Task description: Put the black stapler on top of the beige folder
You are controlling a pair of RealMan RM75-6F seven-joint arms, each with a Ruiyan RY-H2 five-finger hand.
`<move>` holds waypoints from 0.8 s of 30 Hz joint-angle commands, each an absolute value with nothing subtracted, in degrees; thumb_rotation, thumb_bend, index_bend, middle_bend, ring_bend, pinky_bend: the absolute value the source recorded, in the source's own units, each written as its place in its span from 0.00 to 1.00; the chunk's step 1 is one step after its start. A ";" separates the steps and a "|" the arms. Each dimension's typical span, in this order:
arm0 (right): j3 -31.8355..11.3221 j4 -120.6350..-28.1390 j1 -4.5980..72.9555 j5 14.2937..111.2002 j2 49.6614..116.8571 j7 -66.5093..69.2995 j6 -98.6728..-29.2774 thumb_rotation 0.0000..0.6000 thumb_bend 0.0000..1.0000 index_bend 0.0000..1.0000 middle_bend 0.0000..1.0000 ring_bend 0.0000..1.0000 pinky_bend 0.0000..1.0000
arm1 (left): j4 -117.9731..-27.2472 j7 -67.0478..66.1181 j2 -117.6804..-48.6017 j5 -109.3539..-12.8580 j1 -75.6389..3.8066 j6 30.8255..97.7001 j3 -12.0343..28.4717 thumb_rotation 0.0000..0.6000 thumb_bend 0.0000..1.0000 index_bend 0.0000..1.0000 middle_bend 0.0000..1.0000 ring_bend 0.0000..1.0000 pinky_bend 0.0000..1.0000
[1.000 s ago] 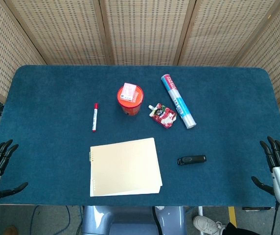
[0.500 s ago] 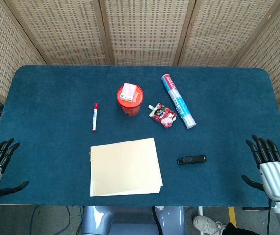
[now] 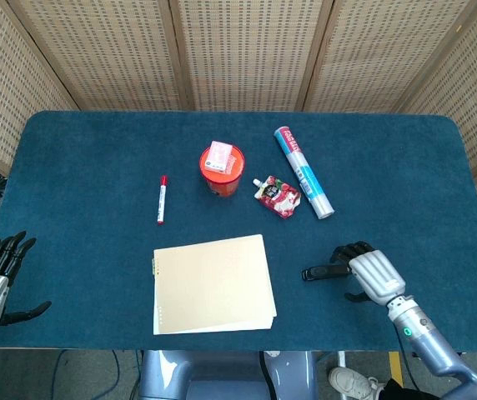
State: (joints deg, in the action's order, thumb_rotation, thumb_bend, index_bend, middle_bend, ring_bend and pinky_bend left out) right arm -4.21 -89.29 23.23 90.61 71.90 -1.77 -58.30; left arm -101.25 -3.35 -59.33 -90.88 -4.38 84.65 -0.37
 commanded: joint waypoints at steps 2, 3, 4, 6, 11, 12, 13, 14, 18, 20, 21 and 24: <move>-4.73 -85.57 25.67 87.45 77.24 -5.57 -54.61 1.00 0.27 0.40 0.38 0.31 0.28 | -101.01 -3.69 -59.65 -90.07 -4.74 84.01 -0.07 1.00 0.00 0.00 0.00 0.00 0.00; -4.76 -84.80 25.97 86.97 78.14 -6.29 -54.16 1.00 0.28 0.40 0.38 0.31 0.28 | -100.99 -3.70 -59.68 -89.93 -4.79 83.90 -0.04 1.00 0.00 0.00 0.00 0.00 0.00; -4.77 -84.04 26.23 86.57 79.00 -7.08 -53.82 1.00 0.28 0.40 0.38 0.31 0.28 | -100.96 -3.69 -59.69 -89.80 -4.83 83.79 -0.02 1.00 0.00 0.00 0.00 0.00 0.00; -4.78 -82.58 26.68 85.80 80.60 -8.59 -53.30 1.00 0.30 0.40 0.38 0.31 0.28 | -100.89 -3.66 -59.72 -89.53 -4.93 83.59 0.06 1.00 0.00 0.00 0.00 0.00 0.00; -5.34 -79.63 27.61 83.10 83.99 -10.78 -52.06 1.00 0.32 0.41 0.38 0.32 0.29 | -100.69 -3.22 -59.68 -88.72 -5.17 83.08 0.28 1.00 0.00 0.00 0.00 0.00 0.00; -5.39 -79.41 27.68 82.89 84.21 -10.96 -52.01 1.00 0.33 0.41 0.38 0.32 0.29 | -100.67 -3.16 -59.67 -88.67 -5.18 83.06 0.30 1.00 0.00 0.00 0.00 0.00 0.00; -5.54 -78.67 27.92 82.29 84.84 -11.63 -51.85 1.00 0.33 0.41 0.39 0.32 0.29 | -100.63 -2.95 -59.62 -88.52 -5.23 83.00 0.38 1.00 0.00 0.00 0.00 0.00 0.00; -5.63 -78.21 28.04 81.95 85.19 -12.06 -51.85 1.00 0.33 0.41 0.39 0.32 0.29 | -100.60 -2.82 -59.58 -88.45 -5.24 82.97 0.39 1.00 0.00 0.00 0.00 0.00 0.00; -5.74 -76.51 28.35 80.97 86.26 -13.66 -52.04 1.00 0.39 0.44 0.42 0.35 0.32 | -100.56 -2.36 -59.43 -88.24 -5.32 82.88 0.47 1.00 0.00 0.00 0.00 0.00 0.00; -5.58 -75.44 28.56 80.46 86.71 -14.54 -51.86 1.00 0.46 0.48 0.46 0.39 0.37 | -100.55 -2.25 -59.36 -88.23 -5.38 82.80 0.46 1.00 0.00 0.00 0.00 0.00 0.00; -5.50 -74.95 28.64 80.38 86.89 -14.88 -51.88 1.00 0.49 0.52 0.50 0.43 0.42 | -100.54 -2.20 -59.35 -88.27 -5.40 82.78 0.43 1.00 0.00 0.00 0.00 0.00 0.00; -5.34 -73.69 28.75 80.47 87.40 -15.69 -52.54 1.00 0.55 0.65 0.63 0.56 0.54 | -100.55 -2.13 -59.32 -88.30 -5.40 82.82 0.40 1.00 0.00 0.00 0.00 0.00 0.00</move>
